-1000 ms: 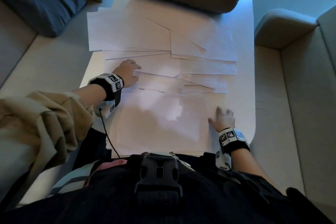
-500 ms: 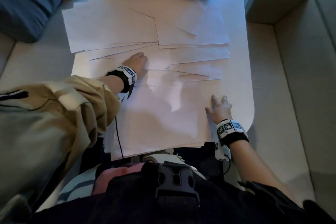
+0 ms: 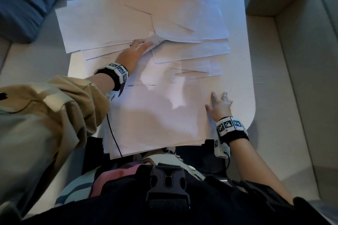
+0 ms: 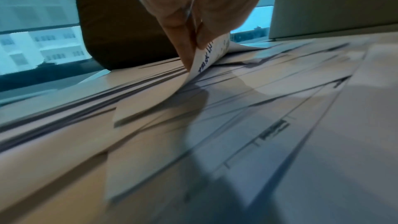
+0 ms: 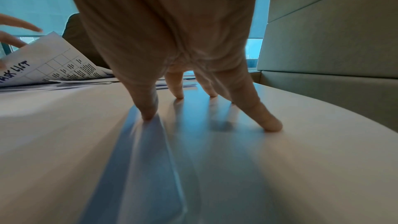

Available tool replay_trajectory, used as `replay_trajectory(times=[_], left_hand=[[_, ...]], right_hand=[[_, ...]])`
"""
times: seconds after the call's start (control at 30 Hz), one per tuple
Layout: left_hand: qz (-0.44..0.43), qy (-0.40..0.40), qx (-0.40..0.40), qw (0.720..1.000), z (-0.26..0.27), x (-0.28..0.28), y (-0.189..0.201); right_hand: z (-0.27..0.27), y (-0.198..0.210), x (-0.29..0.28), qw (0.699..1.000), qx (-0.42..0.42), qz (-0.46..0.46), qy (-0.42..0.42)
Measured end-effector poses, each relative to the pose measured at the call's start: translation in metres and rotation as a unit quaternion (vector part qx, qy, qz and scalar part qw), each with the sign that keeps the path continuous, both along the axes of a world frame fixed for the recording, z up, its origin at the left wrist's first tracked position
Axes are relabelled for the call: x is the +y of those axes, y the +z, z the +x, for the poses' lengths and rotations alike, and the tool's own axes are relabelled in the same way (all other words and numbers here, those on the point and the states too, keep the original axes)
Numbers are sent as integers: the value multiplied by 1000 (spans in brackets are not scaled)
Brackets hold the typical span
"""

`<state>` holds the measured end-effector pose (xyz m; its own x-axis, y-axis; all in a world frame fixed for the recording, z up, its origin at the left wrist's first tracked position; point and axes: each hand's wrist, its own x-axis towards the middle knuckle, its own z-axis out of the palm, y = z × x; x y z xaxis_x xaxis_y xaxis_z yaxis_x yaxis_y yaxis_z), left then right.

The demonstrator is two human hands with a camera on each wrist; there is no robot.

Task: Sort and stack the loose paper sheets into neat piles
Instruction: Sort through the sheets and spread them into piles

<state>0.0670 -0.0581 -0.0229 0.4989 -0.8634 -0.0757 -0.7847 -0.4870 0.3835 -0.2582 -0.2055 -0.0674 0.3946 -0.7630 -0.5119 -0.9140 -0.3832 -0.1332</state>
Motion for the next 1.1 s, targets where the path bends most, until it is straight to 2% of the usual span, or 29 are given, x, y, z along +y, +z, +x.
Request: replay_trajectory(times=[0.1,0.23,0.3,0.4,0.5,0.63,0.87,0.93,1.0,1.07,1.1], left_hand=[[133,-21,-64,989,3,-10,-5],[164,-25,-115,979,12,-17,-15],[128,1,-114,985,16,-20,-6],[43,25,-100,994,6,-18,43],[-36,31,-133,990,6,-12,81],[-107,5,-130,986,11,-2,125],[-244,-19,-13,970,-6,29,196],[-295,-19,32,955,-8,39,208],[-341,-8,68,938,-11,47,214],[-353,25,134,926,-15,52,209],[-352,40,173,919,-15,54,202]], right_hand=[[0,-4,-2,1000,8,-1,17],[-1,-2,-3,1000,6,8,9],[-1,-1,-2,1000,6,7,11],[-1,-1,-2,1000,7,10,11],[0,0,-3,1000,14,15,13],[2,4,-4,999,19,18,19],[7,24,-8,999,24,13,36],[12,37,-13,999,-12,14,34],[17,48,-18,992,-112,44,-26],[25,63,-19,957,-254,96,-105],[30,70,-18,925,-322,132,-153]])
